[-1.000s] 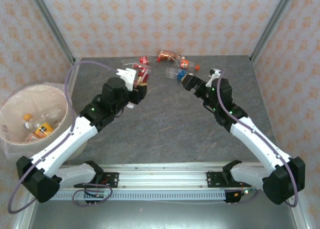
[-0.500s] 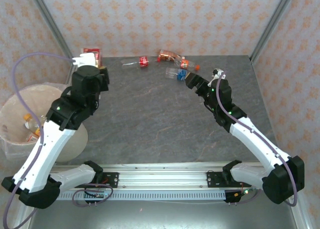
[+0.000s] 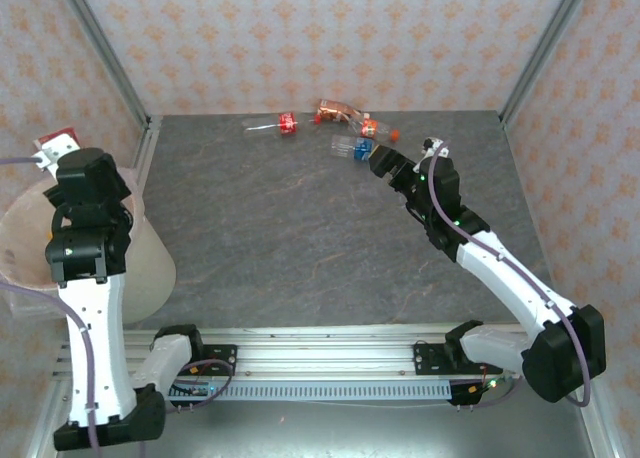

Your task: Put the plastic bottles in the bin

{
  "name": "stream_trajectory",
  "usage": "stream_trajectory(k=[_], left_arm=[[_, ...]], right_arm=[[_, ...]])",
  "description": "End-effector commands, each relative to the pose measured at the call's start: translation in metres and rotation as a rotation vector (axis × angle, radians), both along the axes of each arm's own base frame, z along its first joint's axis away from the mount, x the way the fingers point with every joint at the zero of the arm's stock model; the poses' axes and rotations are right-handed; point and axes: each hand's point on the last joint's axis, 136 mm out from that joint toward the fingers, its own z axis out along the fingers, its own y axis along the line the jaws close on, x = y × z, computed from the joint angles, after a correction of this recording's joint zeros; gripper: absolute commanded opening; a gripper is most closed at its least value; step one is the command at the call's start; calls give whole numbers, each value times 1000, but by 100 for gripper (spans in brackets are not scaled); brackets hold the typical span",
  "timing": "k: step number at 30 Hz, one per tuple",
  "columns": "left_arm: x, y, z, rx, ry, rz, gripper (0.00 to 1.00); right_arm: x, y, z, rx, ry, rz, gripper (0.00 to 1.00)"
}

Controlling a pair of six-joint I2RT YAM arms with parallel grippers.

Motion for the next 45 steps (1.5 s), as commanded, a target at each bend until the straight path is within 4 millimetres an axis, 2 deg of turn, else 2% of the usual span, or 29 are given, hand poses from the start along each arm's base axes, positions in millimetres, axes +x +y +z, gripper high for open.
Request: stream_trajectory(k=[1,9,15,22,27,39,45], left_arm=[[-2,2,-22,-94,1,-21,53],[-4,23,-43,-222,-63,35,53],[2,21,-61,-306,-41,13,55],[5,13,-74,-372,-22,-15,62],[3,13,-75,-375,-17,-7,79],[8,7,-69,-409,-60,-31,94],[20,-11,-53,-475,-110,-135,100]], right_arm=[[2,-2,8,9,-30,-2,99],[4,0,5,10,-21,3,99],[7,0,2,8,-13,1,100],[7,5,0,3,0,31,99],[6,0,-5,-11,18,10,99],[7,-2,-8,-11,23,4,99],[9,-11,-14,-17,48,-48,99]])
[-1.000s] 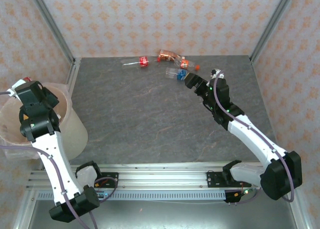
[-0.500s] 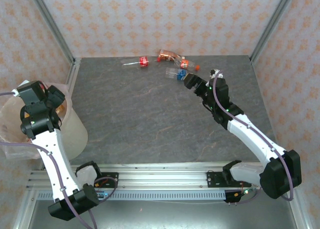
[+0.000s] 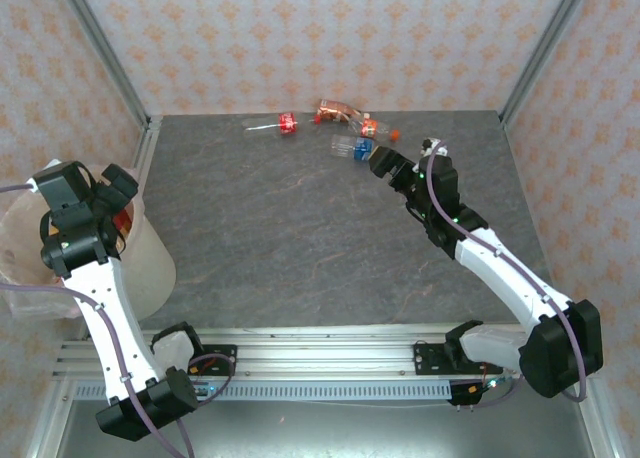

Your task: Put the plastic bottles in the bin

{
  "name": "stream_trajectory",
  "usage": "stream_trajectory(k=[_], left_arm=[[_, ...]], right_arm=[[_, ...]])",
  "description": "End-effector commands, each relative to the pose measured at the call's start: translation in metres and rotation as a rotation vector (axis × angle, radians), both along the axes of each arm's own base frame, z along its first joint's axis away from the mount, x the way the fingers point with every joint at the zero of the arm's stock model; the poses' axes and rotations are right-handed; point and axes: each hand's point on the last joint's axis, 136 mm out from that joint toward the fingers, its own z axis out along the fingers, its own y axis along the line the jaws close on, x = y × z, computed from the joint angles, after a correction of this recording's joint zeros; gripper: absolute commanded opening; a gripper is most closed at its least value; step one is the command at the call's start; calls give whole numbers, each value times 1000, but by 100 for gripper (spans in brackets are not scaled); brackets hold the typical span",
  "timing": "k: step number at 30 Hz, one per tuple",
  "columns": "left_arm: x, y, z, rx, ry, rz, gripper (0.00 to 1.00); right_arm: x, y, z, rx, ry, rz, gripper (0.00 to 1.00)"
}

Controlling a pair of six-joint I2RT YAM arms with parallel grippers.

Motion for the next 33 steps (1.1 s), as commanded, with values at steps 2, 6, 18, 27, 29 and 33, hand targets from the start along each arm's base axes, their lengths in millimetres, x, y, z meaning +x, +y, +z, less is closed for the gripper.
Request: stream_trajectory(k=[2,6,18,27,29,33], left_arm=[[4,-16,25,-49,-62,-68,100],[17,-42,43,-115,-161,-188,100],[76,-157,71,-202,-334,-577,100],[112,-261,43,-191,-216,-836,100],[120,-281,30,-206,-192,-871,100],[130,-304,3,-199,-119,-892,100]], right_arm=[[4,-15,-5,-13,27,-81,99],[8,-21,-18,-8,61,-95,99],[42,-31,-66,90,271,-54,99],[81,-20,-116,101,563,-29,100],[92,-16,-123,130,602,-43,100],[115,-6,-137,213,697,-81,100]])
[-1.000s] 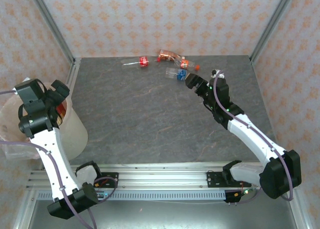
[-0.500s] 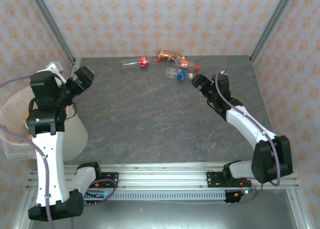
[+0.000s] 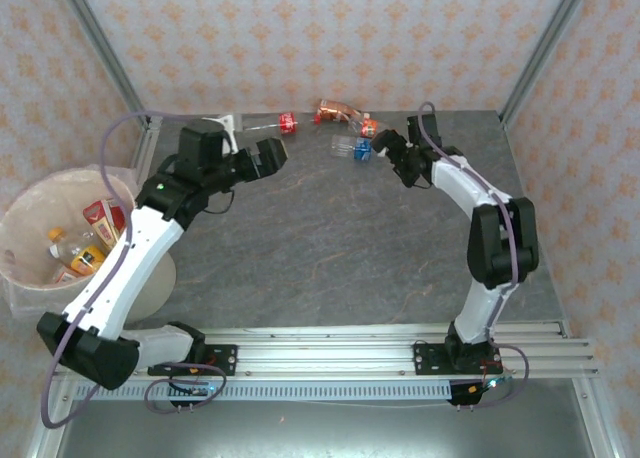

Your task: Put the plastic bottles in the bin

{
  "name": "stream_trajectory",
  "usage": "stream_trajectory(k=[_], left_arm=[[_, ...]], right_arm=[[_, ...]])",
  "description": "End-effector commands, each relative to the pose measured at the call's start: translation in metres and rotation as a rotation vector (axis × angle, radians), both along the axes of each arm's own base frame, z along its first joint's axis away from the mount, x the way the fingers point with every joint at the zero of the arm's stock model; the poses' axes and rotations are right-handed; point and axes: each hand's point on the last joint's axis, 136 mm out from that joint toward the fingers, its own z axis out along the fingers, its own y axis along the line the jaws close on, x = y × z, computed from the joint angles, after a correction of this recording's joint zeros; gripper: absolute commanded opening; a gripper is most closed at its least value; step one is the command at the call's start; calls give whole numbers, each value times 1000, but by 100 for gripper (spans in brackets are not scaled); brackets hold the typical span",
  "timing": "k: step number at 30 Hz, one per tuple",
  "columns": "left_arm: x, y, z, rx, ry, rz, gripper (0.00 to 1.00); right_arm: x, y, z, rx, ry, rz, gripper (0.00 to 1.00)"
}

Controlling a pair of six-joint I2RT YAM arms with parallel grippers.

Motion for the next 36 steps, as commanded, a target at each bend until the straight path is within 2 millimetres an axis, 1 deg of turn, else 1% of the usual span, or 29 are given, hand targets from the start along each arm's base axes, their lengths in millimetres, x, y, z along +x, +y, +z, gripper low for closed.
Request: stream_trajectory(k=[1,3,7,10,16,20,27,30,36], left_arm=[[12,-9,-4,27,-20,23,100],[15,-13,-12,51,-3,16,100],[18,-13,-25,83,27,27,100],[18,-11,-30,99,41,38,100],[14,-1,-43,166,55,53,100],[13,2,-50,188,72,59,100],[14,5,-56,215,83,66,100],[15,5,-58,219,88,64,100],[16,4,-62,227,100,58,100]], right_arm=[[8,10,-14,92,138,-47,99],[20,17,-24,152,189,-94,98],[48,30,-42,296,250,-196,92],[65,40,-47,367,266,-223,90],[87,35,-50,365,247,-307,91],[92,33,-59,351,264,-344,92],[100,38,-67,459,278,-438,90],[105,42,-66,486,286,-435,90],[109,50,-80,511,330,-433,89]])
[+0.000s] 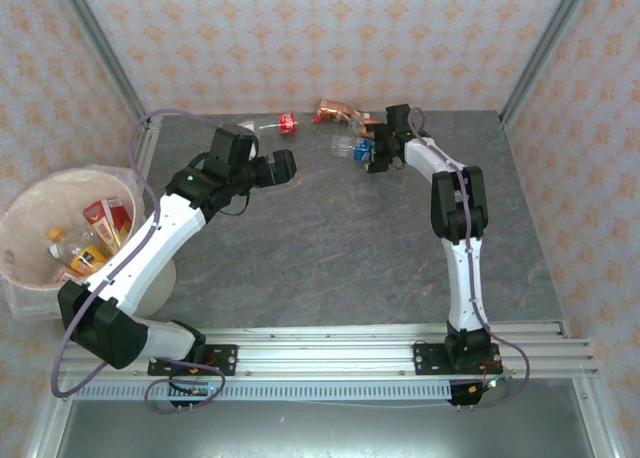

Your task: Put the plastic bottles in the bin

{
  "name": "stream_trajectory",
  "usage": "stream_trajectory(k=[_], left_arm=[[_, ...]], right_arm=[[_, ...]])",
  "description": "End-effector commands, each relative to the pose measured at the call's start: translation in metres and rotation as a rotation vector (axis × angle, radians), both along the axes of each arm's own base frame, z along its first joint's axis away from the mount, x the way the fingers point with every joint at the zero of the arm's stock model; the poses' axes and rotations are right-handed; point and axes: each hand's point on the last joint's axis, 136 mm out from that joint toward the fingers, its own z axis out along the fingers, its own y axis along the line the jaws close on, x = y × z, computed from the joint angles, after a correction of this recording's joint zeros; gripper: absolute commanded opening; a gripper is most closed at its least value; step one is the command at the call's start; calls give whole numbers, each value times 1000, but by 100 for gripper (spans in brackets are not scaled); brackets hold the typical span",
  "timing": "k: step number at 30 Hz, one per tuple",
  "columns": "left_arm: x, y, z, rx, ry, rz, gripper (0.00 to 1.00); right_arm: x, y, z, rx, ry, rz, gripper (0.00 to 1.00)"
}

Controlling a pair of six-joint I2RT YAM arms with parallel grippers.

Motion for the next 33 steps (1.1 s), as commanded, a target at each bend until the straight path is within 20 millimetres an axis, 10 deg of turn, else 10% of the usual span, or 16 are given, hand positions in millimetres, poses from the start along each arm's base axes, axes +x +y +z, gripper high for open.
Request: stream_trajectory(k=[1,19,33], left_arm=[[-2,2,-9,40,23,1,100],[-1,2,-14,49,41,1,100],[6,-10,-17,-7,32,-23,100]], right_arm=[[6,10,0,44,9,-8,89],[2,8,-5,92,-33,-51,55],[-50,-16,78,-91,-314,64,45]])
